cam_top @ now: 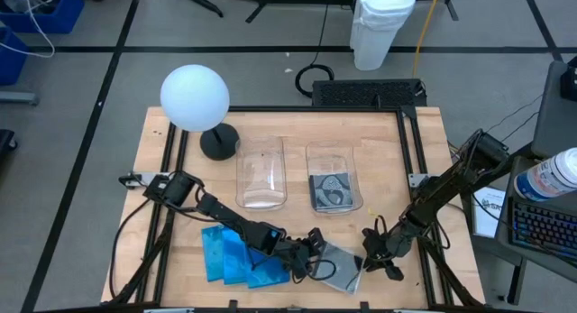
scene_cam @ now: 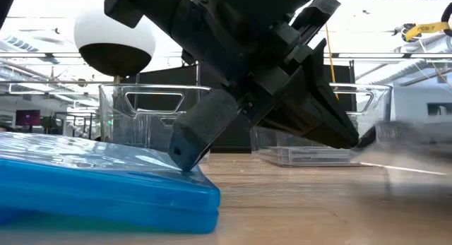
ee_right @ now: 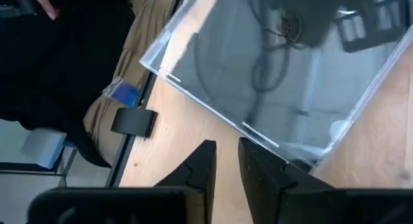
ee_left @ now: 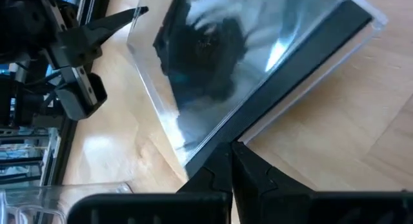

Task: Pick & place jewel cases by type
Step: Put the black CD case into the right transparent bin

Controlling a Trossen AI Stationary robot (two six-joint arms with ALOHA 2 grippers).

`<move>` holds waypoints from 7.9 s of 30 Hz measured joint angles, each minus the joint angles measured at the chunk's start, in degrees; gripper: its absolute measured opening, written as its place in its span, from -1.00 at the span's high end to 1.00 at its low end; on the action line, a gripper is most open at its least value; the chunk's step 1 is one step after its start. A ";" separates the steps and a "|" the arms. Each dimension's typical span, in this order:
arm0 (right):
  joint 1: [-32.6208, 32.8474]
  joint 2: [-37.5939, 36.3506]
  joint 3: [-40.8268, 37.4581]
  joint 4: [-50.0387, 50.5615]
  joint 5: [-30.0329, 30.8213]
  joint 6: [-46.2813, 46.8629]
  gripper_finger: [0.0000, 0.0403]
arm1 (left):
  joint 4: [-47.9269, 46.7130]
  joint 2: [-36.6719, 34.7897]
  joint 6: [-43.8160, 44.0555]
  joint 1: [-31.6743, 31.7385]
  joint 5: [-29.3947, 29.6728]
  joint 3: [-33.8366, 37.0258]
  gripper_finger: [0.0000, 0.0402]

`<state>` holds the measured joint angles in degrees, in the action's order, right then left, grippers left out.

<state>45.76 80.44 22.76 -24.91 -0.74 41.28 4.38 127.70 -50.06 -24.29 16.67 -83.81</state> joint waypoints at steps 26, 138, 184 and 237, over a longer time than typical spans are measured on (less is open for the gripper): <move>0.24 0.02 -0.16 -1.70 10.40 -1.91 0.67 | -2.20 -0.11 3.42 0.29 -2.29 0.13 0.85; 3.87 16.30 -0.17 -18.47 33.69 -15.35 0.99 | 0.09 -12.44 76.10 -3.06 10.72 9.13 -0.70; 2.62 21.29 8.50 -14.15 31.77 -17.80 0.27 | 2.16 -12.44 73.52 -2.10 9.37 10.32 -0.74; 7.42 15.39 8.50 -4.80 64.77 -16.98 -0.31 | 1.83 -12.44 60.58 -0.88 2.37 10.32 -0.74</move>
<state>53.18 95.83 31.27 -29.71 64.03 24.30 6.21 115.26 10.52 -25.18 19.04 -73.49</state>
